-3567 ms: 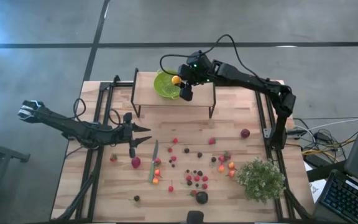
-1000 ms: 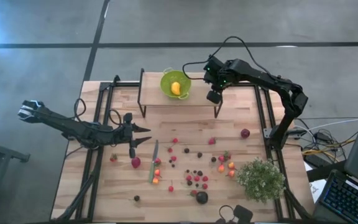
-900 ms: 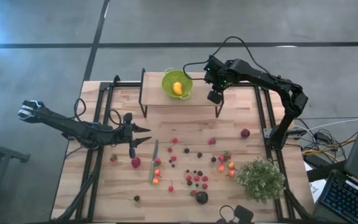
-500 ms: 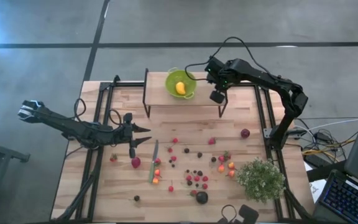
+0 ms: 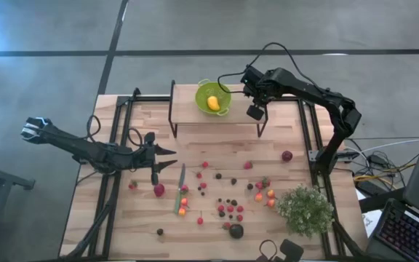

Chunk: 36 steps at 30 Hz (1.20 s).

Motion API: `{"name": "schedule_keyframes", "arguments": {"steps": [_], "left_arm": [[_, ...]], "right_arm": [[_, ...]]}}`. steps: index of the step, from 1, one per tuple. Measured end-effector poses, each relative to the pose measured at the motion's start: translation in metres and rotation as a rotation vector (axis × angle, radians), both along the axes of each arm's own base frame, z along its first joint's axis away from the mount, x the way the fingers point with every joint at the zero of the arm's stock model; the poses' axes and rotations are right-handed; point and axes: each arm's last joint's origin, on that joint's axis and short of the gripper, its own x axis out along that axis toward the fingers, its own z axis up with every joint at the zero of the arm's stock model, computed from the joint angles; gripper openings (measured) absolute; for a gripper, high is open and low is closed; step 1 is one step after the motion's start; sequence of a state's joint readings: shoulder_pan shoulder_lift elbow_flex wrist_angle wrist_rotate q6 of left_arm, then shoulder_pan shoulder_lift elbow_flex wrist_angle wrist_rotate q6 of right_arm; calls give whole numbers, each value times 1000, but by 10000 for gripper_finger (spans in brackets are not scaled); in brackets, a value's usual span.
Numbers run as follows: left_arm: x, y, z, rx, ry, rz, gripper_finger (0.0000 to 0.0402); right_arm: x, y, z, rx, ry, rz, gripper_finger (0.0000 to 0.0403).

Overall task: Pick & Place Fruit
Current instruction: Adjust the shelf on the table, then put the pomegranate into the green colander on the shelf

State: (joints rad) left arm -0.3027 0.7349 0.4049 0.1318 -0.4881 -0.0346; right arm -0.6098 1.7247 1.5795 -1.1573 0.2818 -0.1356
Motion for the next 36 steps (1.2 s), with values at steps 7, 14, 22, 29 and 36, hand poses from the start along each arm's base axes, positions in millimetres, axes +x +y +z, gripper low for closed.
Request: {"name": "schedule_keyframes", "arguments": {"steps": [7,14,22,29,36], "left_arm": [[0,0,0,0,0,0,145],[0,0,0,0,-1,0,145],[0,0,0,-1,-4,0,145],[0,0,1,2,-10,-1,145],[0,0,2,23,-12,-4,145]], "right_arm": [[-12,16,43,-33,-246,77,8],[-45,65,94,-98,-416,142,8],[-96,112,104,-2,-453,39,8],[-120,128,82,79,-401,-59,8],[-126,132,45,159,-276,-142,8]]}}
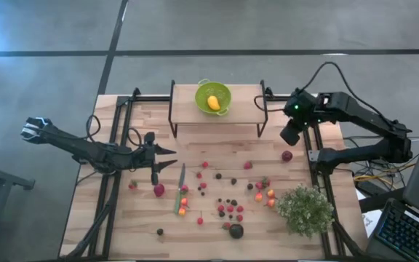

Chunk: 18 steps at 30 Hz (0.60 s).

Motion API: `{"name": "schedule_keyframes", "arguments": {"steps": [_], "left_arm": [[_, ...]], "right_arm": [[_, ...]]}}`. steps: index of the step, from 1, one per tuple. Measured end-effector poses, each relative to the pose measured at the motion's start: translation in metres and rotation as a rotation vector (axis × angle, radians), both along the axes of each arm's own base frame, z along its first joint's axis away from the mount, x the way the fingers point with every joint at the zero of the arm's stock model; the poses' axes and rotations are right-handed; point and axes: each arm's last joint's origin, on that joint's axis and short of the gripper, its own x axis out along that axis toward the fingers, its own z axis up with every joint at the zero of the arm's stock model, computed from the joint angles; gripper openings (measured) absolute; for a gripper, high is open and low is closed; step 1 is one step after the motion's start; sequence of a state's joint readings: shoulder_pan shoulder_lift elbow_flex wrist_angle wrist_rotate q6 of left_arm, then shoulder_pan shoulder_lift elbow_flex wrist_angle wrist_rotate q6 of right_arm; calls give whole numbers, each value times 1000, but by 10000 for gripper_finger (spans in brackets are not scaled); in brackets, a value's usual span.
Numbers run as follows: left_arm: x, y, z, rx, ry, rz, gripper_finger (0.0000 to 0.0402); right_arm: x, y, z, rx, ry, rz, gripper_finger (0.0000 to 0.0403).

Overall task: Pick & Place Fruit
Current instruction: Put the pomegranate into the green colander on the shelf

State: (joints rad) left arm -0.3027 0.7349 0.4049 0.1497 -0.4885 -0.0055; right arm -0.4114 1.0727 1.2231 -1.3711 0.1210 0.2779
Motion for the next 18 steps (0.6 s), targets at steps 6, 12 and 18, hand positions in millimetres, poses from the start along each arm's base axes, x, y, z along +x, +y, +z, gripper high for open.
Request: {"name": "schedule_keyframes", "arguments": {"steps": [6,12,18], "left_arm": [[0,0,0,40,7,-5,145],[0,0,0,56,10,-7,145],[0,0,0,55,10,-6,145]], "right_arm": [[-2,2,-27,87,95,-46,17],[-3,3,-46,160,140,-69,73],[-1,4,-61,200,125,-85,151]]}}
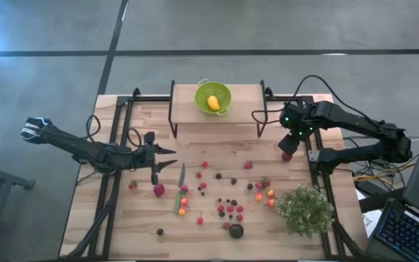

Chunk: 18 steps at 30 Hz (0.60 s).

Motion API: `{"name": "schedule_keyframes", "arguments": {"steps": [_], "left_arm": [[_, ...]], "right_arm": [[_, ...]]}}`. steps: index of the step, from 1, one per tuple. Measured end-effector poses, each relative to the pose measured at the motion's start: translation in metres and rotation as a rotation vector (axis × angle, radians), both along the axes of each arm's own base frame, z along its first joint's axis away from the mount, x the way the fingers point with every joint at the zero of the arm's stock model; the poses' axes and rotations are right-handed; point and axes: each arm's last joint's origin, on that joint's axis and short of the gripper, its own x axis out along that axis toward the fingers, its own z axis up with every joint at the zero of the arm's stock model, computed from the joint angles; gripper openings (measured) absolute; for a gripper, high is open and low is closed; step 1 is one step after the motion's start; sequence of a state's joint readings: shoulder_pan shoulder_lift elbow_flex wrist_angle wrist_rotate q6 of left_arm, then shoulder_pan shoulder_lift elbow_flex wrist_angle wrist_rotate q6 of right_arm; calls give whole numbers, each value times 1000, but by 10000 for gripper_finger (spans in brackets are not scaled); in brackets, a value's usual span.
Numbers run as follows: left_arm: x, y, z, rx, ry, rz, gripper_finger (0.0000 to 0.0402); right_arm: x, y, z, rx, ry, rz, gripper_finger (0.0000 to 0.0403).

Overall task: Pick & Place Fruit
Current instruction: Put the pomegranate into the green colander on the shelf

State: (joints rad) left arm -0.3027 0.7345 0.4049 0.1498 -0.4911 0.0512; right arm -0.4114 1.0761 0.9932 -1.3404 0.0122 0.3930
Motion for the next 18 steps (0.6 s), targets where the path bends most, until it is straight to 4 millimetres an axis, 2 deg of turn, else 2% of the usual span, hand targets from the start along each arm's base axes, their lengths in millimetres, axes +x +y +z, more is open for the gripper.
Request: {"name": "schedule_keyframes", "arguments": {"steps": [8,13,18], "left_arm": [[0,0,0,-4,-1,1,145],[0,0,0,-5,0,1,145],[0,0,0,-6,0,1,145]], "right_arm": [[4,1,-21,83,-21,-76,237],[0,2,-34,118,19,-197,265],[-1,3,-48,130,29,-234,282]]}}
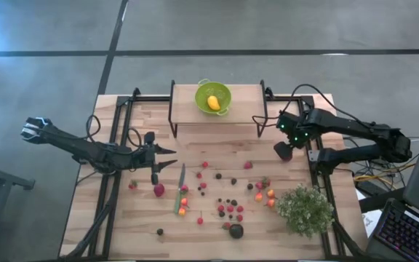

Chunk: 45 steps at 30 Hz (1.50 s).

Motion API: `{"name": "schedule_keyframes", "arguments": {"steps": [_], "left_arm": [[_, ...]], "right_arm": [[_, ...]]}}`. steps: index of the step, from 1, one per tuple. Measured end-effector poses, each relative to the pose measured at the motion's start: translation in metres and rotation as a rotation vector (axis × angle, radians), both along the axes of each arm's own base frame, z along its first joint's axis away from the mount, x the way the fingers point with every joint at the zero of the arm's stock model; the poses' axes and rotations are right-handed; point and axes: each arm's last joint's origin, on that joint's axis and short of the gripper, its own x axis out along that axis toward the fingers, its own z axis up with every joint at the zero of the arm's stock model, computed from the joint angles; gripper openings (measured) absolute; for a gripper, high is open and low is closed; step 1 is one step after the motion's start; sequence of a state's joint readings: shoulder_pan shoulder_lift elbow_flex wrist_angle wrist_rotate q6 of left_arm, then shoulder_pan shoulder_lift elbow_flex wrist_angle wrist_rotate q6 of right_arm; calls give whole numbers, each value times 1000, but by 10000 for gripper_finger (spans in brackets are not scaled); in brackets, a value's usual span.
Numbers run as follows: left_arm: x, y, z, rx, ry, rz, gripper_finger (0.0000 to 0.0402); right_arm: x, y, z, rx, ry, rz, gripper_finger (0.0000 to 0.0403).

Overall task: Pick & Place Fruit
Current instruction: Put the pomegranate into the green colander on the shelf

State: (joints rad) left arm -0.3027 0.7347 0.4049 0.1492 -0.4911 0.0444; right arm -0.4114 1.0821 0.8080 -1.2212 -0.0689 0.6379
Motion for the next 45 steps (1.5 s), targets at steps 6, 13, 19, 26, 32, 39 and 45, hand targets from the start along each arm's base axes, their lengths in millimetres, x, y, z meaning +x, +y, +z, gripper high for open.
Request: {"name": "schedule_keyframes", "arguments": {"steps": [6,13,19,26,32,39,45], "left_arm": [[0,0,0,0,0,0,145],[0,0,0,-11,-2,2,145],[0,0,0,-11,-1,2,145],[0,0,0,-13,-2,2,145],[0,0,0,-15,-3,2,145],[0,0,0,-15,-3,2,145],[0,0,0,-18,-3,3,145]], "right_arm": [[-1,0,-17,-18,-1,-4,295],[-5,0,-33,-44,32,-21,294],[-7,1,-49,-61,34,-33,279],[-11,3,-65,-59,37,-35,270],[-14,4,-78,-61,20,-47,276],[-16,6,-83,-35,12,-53,287],[-16,6,-84,-36,12,-53,256]]}}
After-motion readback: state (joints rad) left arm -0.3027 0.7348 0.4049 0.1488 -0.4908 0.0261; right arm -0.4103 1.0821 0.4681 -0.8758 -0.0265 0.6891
